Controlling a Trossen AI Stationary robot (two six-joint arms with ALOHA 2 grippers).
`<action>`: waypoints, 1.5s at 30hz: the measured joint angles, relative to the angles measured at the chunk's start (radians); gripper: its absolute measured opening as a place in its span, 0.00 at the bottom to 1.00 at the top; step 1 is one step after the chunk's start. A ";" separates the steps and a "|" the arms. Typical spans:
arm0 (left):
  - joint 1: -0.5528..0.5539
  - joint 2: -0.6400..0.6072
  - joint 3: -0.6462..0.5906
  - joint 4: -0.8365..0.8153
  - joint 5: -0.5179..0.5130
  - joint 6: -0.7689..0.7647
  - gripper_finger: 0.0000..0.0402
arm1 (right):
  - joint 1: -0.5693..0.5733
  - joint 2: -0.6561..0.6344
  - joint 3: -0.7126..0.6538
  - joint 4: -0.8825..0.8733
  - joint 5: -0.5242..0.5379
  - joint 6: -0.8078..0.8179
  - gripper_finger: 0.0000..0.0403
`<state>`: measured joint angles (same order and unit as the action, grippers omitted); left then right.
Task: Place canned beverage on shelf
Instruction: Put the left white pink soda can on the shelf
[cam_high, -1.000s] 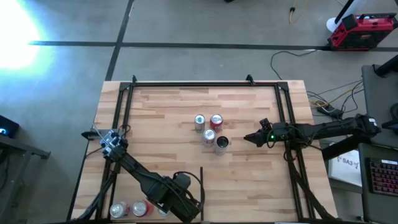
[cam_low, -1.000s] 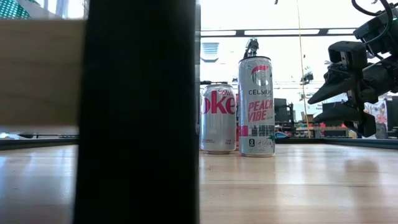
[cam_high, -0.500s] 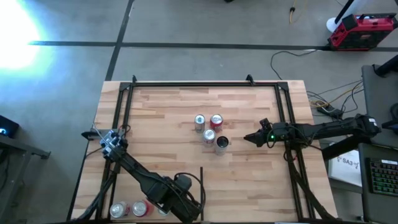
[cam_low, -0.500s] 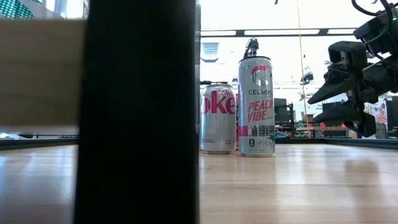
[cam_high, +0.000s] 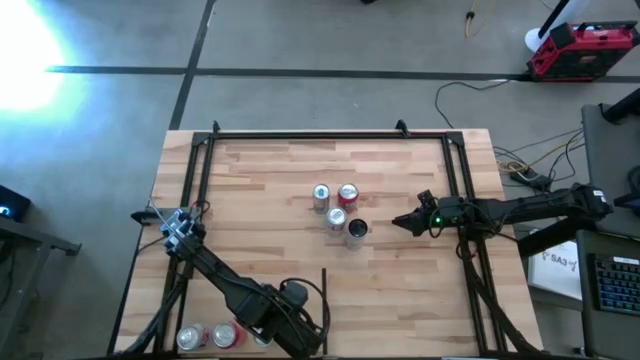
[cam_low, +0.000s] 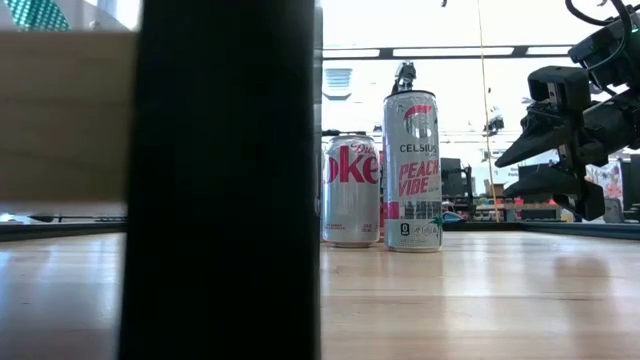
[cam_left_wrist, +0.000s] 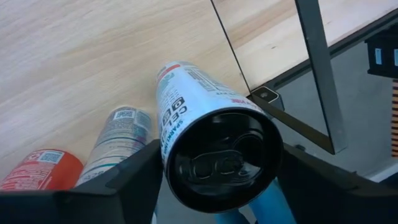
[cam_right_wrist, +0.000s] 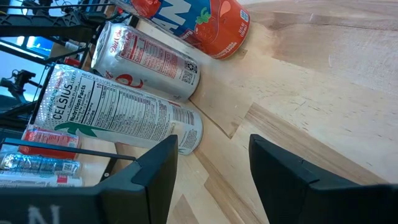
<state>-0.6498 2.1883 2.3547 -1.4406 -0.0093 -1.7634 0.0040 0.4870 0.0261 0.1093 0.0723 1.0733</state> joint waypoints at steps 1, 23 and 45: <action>0.000 0.000 0.000 0.000 0.000 0.000 0.65 | 0.000 0.000 0.000 0.000 0.000 0.000 0.45; -0.015 0.000 -0.006 0.027 0.019 -0.014 0.69 | 0.000 0.000 0.000 0.000 0.000 0.000 0.45; -0.014 0.000 0.000 0.026 -0.006 0.038 0.84 | 0.000 0.000 0.000 0.000 0.000 0.000 0.45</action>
<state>-0.6643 2.1883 2.3543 -1.4145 -0.0152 -1.7256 0.0043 0.4868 0.0261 0.1092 0.0723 1.0733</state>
